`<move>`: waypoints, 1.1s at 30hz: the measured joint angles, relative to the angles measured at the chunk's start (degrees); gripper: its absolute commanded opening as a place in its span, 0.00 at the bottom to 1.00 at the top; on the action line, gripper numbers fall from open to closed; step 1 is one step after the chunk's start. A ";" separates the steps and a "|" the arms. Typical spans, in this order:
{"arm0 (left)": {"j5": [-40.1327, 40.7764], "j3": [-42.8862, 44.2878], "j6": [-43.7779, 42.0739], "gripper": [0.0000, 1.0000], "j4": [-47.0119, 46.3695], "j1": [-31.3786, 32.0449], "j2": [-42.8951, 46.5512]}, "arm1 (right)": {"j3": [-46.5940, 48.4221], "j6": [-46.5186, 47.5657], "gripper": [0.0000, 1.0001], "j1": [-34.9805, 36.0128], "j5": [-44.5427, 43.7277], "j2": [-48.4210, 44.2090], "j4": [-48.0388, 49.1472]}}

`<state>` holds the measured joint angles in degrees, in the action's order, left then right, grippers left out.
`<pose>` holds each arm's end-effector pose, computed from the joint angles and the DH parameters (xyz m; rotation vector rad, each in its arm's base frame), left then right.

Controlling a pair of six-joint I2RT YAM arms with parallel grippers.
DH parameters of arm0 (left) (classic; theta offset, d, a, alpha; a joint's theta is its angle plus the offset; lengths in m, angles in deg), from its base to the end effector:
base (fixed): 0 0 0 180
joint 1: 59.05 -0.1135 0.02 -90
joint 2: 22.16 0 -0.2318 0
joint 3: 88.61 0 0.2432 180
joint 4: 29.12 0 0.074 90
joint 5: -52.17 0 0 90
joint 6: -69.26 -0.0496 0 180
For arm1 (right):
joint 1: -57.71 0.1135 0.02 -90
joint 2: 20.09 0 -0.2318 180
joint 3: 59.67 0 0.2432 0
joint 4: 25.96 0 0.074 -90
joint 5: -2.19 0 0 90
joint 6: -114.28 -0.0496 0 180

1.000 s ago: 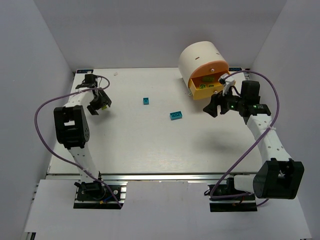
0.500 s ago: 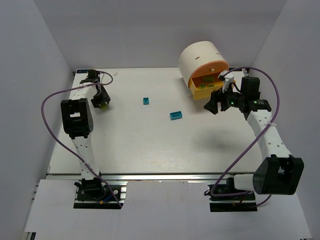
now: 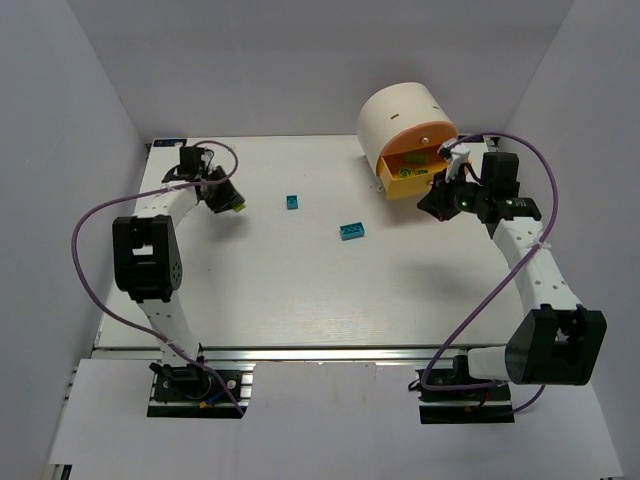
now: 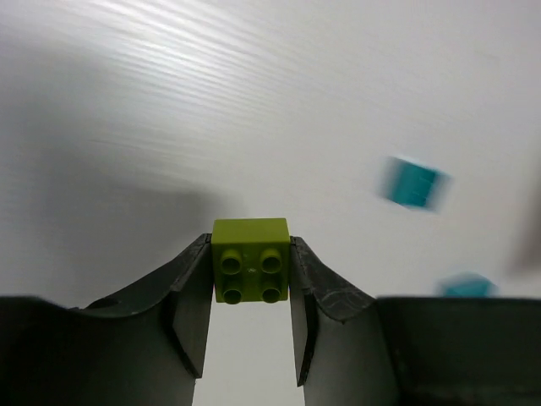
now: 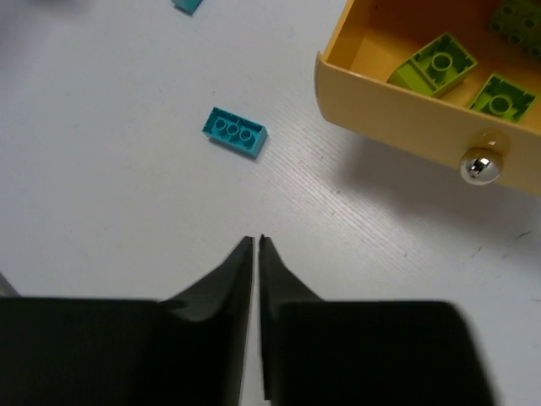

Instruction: Sort the legos into containers by color

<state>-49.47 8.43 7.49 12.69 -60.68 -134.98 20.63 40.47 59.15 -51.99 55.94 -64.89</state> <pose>0.4098 0.0016 0.1575 -0.5964 2.5360 -0.4324 0.2997 0.0366 0.2916 -0.6614 1.9843 0.5222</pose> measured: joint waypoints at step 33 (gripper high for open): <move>-7.32 46.14 10.51 0.59 -32.00 39.67 -28.33 | 1.20 -18.40 0.67 -7.72 -2.47 -3.72 5.49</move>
<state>-56.79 54.57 18.00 -19.31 -21.01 -163.30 21.83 22.06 51.43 -54.46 52.22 -59.40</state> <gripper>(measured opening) 0.526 0.583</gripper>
